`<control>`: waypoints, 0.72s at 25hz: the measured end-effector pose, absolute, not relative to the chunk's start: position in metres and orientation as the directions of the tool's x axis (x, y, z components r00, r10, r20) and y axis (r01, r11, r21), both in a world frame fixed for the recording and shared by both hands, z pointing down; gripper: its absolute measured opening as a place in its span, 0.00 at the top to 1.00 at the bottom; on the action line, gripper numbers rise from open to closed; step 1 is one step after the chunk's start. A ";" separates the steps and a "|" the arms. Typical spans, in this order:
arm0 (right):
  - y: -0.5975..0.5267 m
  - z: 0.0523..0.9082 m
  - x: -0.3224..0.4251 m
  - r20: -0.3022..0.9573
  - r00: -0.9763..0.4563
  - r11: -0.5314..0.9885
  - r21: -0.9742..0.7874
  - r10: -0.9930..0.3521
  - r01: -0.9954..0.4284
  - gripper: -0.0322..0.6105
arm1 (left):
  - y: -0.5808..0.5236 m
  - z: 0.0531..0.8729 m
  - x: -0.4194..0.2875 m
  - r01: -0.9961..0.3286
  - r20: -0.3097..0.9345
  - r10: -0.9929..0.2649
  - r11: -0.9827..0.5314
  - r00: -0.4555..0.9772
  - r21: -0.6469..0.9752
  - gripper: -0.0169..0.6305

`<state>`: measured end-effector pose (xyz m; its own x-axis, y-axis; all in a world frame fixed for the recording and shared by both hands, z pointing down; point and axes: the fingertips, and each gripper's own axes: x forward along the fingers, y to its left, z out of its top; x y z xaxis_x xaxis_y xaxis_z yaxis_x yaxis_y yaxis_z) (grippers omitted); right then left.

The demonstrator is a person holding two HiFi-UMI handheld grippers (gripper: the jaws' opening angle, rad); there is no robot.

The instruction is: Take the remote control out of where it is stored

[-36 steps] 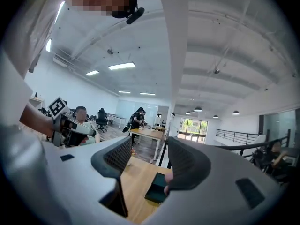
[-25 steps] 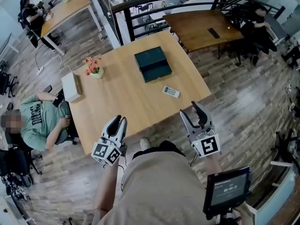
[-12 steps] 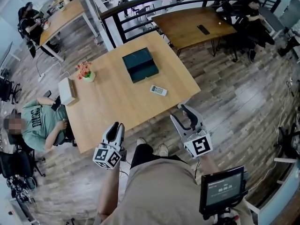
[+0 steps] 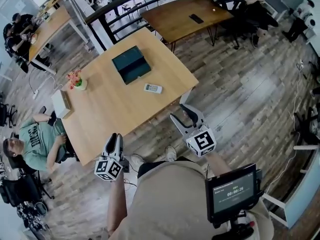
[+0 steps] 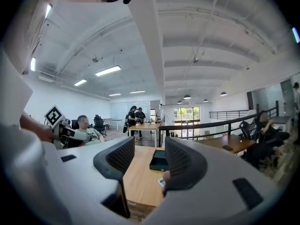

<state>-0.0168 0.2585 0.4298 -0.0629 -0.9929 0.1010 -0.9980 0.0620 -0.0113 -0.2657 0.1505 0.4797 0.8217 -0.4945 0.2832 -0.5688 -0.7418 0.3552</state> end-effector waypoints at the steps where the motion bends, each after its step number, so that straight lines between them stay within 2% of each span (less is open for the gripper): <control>1: 0.260 0.432 -0.015 0.109 -0.059 0.057 -0.025 -0.992 -0.998 0.62 | 0.151 0.481 -0.265 -0.567 0.286 -0.491 -0.745 0.823 0.351 0.85; 3: 0.261 0.441 -0.012 0.137 -0.047 0.042 -0.034 -0.989 -0.999 0.63 | 0.151 0.481 -0.261 -0.557 0.284 -0.481 -0.754 0.829 0.349 0.85; 5: 0.261 0.451 -0.012 0.178 -0.037 0.033 -0.026 -0.983 -0.999 0.71 | 0.153 0.480 -0.258 -0.545 0.274 -0.472 -0.761 0.838 0.352 0.85; 7: 0.261 0.458 -0.017 0.200 -0.037 0.033 -0.024 -0.979 -0.999 0.74 | 0.155 0.481 -0.257 -0.536 0.271 -0.464 -0.765 0.843 0.357 0.85; 18: 0.259 0.455 -0.030 0.217 -0.077 0.077 -0.011 -0.973 -0.997 0.75 | 0.156 0.477 -0.255 -0.528 0.249 -0.466 -0.766 0.849 0.367 0.85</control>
